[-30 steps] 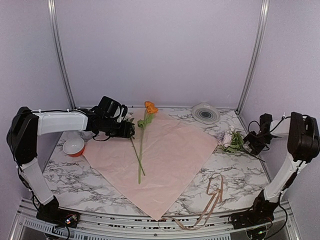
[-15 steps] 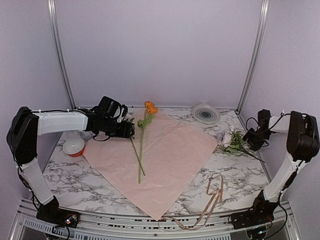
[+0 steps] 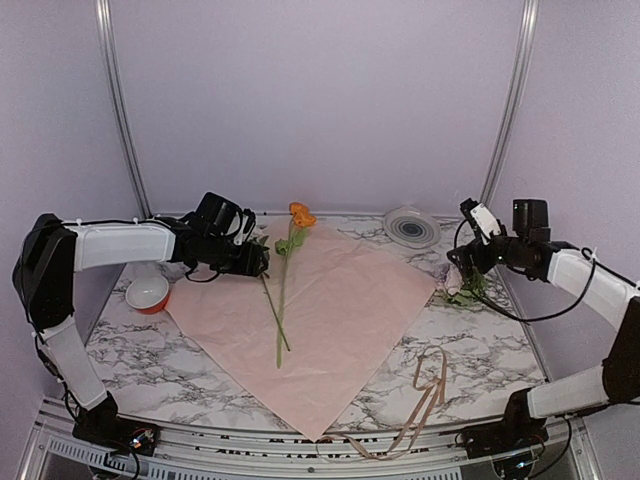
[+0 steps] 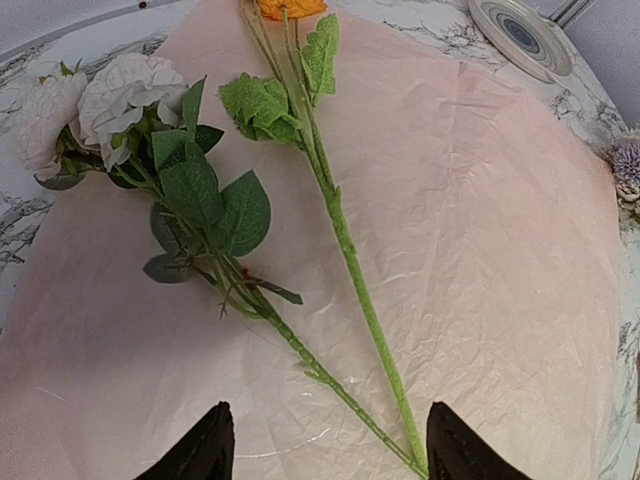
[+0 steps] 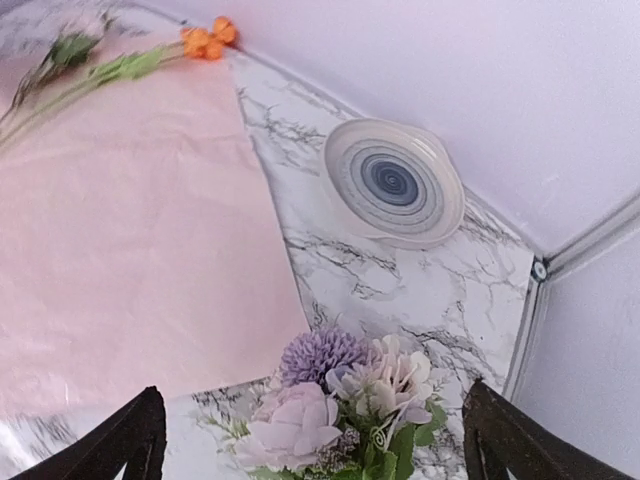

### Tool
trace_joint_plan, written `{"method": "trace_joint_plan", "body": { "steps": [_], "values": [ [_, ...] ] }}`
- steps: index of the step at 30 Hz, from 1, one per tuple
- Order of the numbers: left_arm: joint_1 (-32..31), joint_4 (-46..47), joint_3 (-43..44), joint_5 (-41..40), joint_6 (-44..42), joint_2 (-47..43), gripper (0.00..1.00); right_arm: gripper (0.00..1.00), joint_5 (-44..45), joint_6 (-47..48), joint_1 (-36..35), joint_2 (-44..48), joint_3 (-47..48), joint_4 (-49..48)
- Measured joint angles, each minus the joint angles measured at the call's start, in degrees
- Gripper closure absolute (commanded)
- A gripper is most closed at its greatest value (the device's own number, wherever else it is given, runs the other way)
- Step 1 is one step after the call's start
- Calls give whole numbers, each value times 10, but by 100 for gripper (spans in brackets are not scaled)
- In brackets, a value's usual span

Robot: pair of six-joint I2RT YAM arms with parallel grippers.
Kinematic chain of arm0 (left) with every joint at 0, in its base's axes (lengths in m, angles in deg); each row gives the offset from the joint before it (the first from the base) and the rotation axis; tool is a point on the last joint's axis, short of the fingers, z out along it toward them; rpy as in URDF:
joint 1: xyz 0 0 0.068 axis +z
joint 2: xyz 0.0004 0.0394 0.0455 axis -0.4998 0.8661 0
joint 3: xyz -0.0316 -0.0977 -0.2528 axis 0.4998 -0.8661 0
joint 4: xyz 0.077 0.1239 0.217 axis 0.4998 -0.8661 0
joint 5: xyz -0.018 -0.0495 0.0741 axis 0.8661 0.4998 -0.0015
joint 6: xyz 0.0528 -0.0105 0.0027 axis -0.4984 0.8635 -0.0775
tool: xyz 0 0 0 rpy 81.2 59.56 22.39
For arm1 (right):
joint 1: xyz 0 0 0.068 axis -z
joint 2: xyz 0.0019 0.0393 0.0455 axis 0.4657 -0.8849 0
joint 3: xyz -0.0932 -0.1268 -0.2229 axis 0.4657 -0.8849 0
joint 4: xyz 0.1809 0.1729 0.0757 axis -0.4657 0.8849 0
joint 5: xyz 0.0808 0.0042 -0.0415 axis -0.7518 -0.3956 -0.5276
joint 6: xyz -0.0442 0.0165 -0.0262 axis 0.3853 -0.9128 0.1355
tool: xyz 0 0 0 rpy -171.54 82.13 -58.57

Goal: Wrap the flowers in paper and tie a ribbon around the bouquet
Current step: Pick up the fake flower from the corner of the board.

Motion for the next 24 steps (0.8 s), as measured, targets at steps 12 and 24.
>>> {"method": "trace_joint_plan", "body": {
  "steps": [12, 24],
  "values": [
    [0, 0, -3, -11, -11, -14, 34, 4, -2, 399, 111, -129, 1, 153],
    [0, 0, -4, -12, -16, -14, 34, 19, 56, 461, 110, -214, 7, 158]
  ]
}}
